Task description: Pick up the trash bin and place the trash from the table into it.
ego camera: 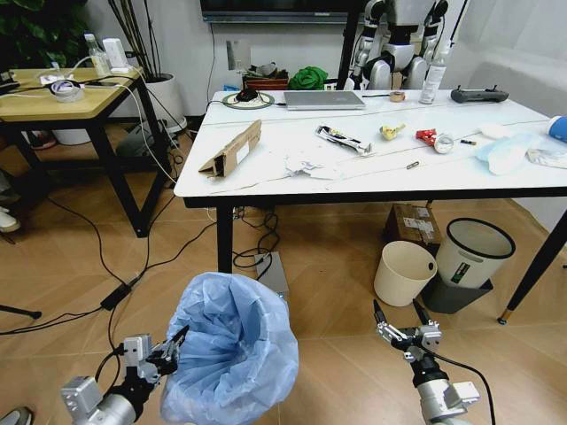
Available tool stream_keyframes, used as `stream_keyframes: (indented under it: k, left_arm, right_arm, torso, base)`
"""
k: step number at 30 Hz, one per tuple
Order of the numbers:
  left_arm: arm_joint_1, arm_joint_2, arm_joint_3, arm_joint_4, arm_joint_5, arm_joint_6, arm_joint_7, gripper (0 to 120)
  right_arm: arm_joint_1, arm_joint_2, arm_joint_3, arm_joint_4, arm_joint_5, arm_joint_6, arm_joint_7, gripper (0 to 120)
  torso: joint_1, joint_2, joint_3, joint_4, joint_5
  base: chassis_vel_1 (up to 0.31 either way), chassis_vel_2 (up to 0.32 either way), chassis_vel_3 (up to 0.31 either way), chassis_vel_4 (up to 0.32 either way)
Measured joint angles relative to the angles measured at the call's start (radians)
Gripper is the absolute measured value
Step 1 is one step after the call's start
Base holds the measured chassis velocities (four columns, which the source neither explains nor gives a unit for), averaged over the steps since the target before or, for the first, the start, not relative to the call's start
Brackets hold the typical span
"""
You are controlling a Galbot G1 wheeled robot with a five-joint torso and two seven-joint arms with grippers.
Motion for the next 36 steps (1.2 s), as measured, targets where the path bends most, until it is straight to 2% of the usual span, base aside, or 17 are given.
stream_keyframes:
  k: [36]
  left_arm:
    - [0.007, -0.009, 0.022, -0.022, -0.010, 0.000, -0.018, 0]
  right_arm:
    - [0.000, 0.000, -0.003, -0.008, -0.004, 0.011, -0.003, 100]
  torso:
    - [0.060, 0.156, 0.097, 0.0001, 0.0000]
  base:
    - [0.000, 0.000, 0.000, 0.000]
